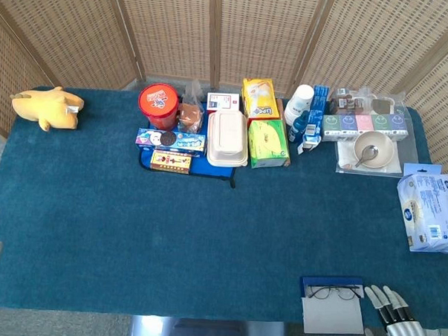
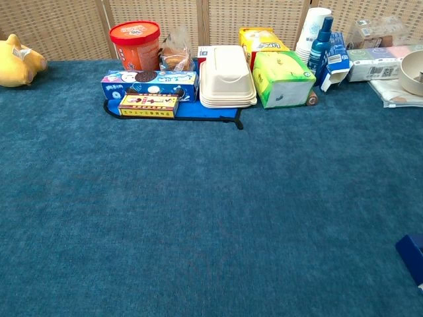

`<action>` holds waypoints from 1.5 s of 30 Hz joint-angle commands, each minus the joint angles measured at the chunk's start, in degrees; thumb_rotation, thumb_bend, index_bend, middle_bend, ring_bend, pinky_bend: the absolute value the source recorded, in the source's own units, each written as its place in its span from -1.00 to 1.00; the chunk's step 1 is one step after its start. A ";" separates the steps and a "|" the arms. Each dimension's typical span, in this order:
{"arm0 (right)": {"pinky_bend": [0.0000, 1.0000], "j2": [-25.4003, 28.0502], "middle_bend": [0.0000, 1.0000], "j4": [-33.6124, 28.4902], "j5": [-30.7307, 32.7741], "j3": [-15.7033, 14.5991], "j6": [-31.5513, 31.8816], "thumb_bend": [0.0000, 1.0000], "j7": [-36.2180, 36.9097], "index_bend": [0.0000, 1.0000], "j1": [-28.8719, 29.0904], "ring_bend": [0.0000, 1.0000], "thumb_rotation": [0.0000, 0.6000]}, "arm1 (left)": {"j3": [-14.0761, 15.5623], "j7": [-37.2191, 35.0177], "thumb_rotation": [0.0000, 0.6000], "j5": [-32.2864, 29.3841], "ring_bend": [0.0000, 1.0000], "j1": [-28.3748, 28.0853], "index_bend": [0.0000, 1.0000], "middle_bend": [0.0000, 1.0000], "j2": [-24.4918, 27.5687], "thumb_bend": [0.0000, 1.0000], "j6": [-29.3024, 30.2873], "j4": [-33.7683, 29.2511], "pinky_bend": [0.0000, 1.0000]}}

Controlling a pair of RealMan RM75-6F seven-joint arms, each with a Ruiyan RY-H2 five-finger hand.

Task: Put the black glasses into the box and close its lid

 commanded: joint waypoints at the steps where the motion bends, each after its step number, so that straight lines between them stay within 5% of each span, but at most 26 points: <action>1: -0.68 -1.04 -0.84 1.50 -0.21 -0.30 0.03 -0.27 0.58 -1.00 -0.40 -0.93 0.75 | -0.06 0.03 1.00 -0.01 -0.56 0.00 -0.46 -0.32 -0.01 -0.39 0.06 -0.06 -0.45; 45: -0.77 -5.02 -1.00 10.36 0.64 -0.10 -0.87 -0.29 4.80 -1.00 -2.68 -1.00 0.77 | 0.06 1.78 1.00 1.76 -0.56 0.81 -0.46 -0.32 0.60 -0.40 1.89 -2.79 -0.45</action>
